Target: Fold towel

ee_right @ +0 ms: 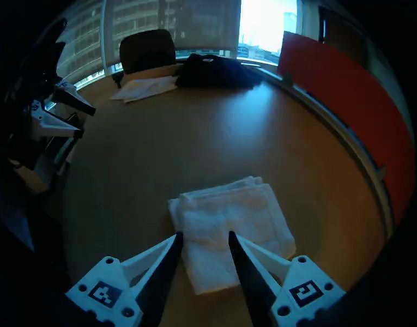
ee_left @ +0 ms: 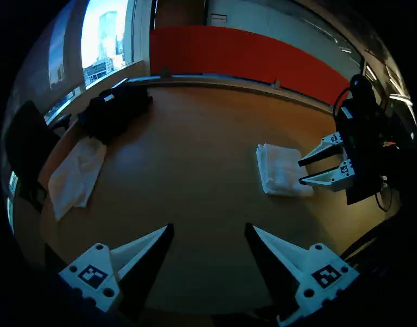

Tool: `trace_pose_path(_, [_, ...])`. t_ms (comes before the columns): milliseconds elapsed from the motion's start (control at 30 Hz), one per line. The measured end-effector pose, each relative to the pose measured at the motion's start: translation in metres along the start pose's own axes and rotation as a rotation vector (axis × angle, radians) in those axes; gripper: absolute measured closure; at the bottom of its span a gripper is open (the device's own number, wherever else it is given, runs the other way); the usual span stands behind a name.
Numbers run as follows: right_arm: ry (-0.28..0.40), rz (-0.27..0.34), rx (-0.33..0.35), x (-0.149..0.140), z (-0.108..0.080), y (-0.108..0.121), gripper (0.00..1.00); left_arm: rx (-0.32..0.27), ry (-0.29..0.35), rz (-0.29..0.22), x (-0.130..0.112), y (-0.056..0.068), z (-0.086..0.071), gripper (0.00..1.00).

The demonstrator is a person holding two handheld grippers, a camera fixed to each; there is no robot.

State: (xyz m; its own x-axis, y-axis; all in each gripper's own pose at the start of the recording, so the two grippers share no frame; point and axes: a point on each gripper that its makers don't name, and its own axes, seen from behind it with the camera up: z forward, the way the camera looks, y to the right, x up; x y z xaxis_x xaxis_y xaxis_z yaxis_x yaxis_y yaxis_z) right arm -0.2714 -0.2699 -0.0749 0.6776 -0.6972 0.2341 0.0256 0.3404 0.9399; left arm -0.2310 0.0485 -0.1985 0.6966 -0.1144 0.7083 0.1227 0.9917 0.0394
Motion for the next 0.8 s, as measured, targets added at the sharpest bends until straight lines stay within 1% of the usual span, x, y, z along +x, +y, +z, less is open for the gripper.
trace_pose_path(233, [-0.022, 0.038, -0.022, -0.023, -0.01, -0.003, 0.36, -0.004, -0.001, 0.005, 0.0, 0.0, 0.0, 0.03])
trace_pose_path(467, [-0.042, 0.059, -0.042, -0.04, -0.018, -0.003, 0.36, -0.009, -0.002, 0.011, -0.001, 0.001, 0.001, 0.03])
trace_pose_path(800, [-0.077, 0.087, -0.057, -0.066, -0.017, -0.009, 0.36, -0.013, -0.004, 0.02, -0.001, 0.003, 0.002, 0.03])
